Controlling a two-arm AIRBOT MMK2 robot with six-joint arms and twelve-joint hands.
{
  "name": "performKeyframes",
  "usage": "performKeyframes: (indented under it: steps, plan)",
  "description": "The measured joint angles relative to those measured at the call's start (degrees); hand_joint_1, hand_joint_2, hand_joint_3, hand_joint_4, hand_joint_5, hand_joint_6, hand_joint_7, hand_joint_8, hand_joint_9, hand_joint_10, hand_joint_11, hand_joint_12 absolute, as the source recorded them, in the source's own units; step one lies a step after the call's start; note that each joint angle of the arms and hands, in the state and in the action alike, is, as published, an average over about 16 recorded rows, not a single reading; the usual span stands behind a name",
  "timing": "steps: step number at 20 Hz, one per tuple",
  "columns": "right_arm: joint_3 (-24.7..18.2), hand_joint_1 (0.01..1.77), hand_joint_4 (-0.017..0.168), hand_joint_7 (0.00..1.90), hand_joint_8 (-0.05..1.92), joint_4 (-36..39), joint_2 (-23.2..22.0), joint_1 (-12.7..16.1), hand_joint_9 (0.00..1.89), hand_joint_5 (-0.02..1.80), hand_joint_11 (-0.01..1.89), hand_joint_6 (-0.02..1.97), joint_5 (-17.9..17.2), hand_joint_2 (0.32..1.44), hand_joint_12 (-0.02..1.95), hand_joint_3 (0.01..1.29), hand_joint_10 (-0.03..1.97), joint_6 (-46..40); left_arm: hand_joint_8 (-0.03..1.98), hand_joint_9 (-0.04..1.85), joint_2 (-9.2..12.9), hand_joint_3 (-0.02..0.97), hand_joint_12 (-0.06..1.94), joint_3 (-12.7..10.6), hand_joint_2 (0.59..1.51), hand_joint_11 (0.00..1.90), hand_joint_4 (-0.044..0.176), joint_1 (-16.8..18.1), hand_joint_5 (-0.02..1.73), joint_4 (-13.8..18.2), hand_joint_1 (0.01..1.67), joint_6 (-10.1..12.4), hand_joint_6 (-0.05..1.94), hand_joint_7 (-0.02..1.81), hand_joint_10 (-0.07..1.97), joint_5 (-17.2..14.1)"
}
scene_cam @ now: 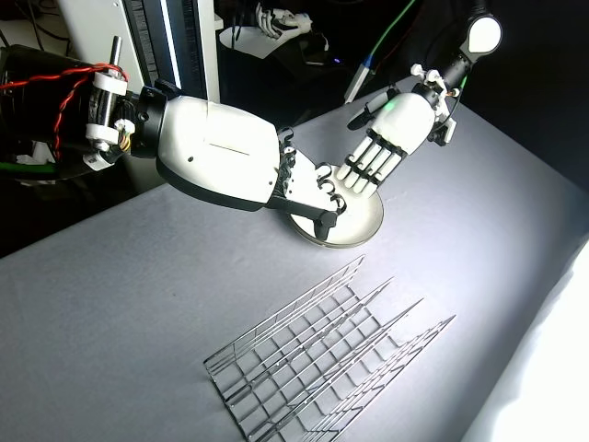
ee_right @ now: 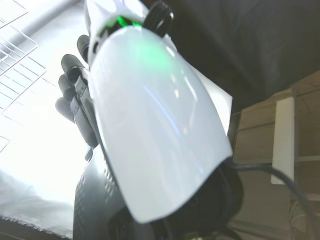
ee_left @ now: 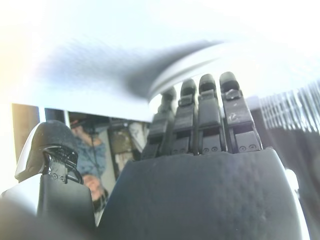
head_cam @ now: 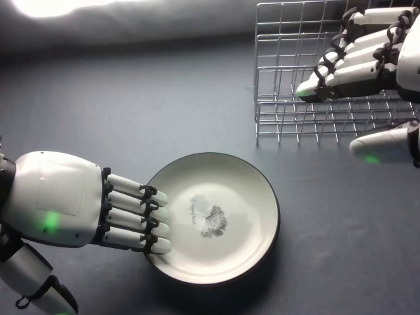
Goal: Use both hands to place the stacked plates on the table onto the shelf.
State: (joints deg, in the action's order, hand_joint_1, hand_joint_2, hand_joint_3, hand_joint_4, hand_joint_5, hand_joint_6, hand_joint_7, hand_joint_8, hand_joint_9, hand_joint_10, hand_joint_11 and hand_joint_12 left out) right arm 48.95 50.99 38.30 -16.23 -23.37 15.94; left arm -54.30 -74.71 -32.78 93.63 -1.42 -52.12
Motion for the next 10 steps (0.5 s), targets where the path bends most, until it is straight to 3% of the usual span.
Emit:
performKeyframes:
  steps: [10]
  plan:
    - [0.20, 0.02, 0.002, 0.45, 0.01, 2.12, 0.11, 0.00, 0.41, 0.38, 0.02, 0.02, -1.23, 1.33, 1.11, 0.02, 0.07, 0.29, 0.00, 0.03, -2.03, 0.017, 0.02, -1.49, 1.135, 0.02, -0.008, -1.69, 0.01, 0.21, 0.02, -1.86, -0.01, 0.04, 0.00, 1.05]
